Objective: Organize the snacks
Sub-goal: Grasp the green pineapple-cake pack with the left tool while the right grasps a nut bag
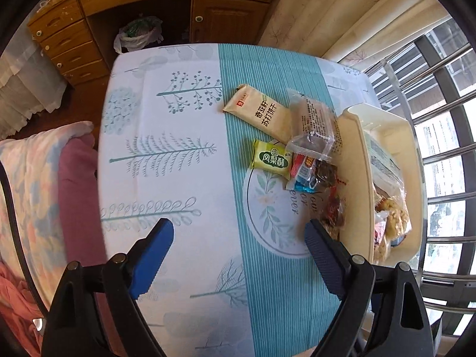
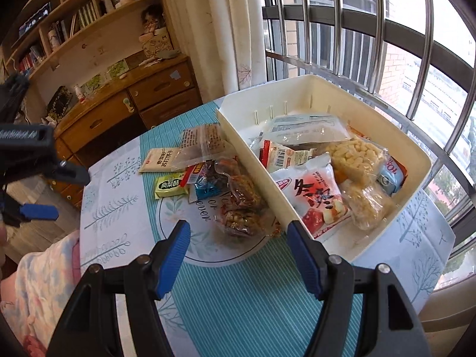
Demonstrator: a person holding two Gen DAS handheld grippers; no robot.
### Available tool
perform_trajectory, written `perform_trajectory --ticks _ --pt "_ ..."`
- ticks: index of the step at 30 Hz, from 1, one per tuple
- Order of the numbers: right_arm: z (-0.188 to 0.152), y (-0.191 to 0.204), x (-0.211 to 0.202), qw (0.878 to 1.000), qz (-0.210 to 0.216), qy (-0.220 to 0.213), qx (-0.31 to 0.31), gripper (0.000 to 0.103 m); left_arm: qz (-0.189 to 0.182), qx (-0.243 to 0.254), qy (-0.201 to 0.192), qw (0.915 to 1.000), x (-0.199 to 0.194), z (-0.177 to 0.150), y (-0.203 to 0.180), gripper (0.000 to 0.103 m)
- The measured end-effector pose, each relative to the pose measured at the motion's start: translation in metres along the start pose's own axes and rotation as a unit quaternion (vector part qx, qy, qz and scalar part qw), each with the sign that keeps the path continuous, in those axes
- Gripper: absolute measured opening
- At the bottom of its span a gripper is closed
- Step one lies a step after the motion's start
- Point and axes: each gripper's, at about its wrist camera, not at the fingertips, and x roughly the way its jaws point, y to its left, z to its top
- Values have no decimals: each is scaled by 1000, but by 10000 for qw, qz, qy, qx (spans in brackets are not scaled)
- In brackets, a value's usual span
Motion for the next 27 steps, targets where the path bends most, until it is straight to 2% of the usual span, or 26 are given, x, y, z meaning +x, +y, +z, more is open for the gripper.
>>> perform_trajectory --ticks 8,14,19,27 --pt "-20 24 39 9974 -271 -180 -651 68 198 205 126 9995 67 26 -20 89" --pt "-30 30 60 9957 -376 -157 -835 68 449 458 144 9978 106 36 -31 89" --pt "-32 26 70 9960 -355 -98 -818 68 548 613 172 9965 128 40 -38 89" --pt "-29 27 84 9944 -424 -53 -971 68 581 751 121 9954 140 48 -44 89"
